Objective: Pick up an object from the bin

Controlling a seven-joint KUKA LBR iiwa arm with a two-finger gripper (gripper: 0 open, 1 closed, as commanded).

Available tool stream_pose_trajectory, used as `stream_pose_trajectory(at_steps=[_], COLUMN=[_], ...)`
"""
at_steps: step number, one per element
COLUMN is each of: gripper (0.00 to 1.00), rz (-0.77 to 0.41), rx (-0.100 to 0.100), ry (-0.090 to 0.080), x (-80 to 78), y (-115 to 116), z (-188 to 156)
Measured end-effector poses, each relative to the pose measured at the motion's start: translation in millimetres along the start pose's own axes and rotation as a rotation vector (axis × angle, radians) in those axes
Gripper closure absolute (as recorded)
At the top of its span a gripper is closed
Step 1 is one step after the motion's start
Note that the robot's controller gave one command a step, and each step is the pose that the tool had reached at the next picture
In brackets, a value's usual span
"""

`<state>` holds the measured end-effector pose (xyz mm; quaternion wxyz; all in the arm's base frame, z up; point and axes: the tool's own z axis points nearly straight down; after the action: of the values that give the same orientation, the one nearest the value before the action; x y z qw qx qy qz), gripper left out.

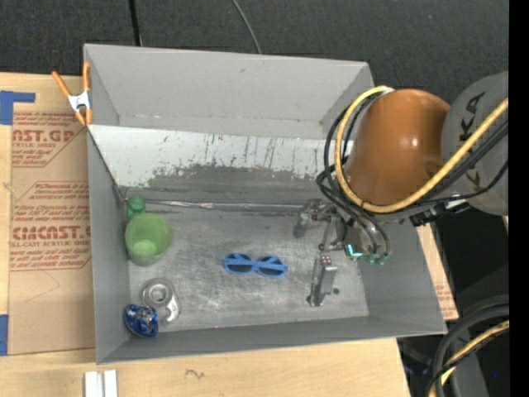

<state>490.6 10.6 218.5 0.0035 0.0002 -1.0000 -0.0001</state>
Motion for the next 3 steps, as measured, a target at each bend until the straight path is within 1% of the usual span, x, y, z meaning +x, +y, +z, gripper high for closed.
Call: stream_pose_trajectory(at_steps=[1, 2, 3], gripper=[0.00, 1.00, 1.00], rz=[-0.041, -0.041, -0.214], rx=[-0.001, -0.001, 0.000], ry=[-0.015, -0.016, -0.011], x=[-26.6, -27.4, -26.2], y=[42, 42, 103], z=[150, 146, 147])
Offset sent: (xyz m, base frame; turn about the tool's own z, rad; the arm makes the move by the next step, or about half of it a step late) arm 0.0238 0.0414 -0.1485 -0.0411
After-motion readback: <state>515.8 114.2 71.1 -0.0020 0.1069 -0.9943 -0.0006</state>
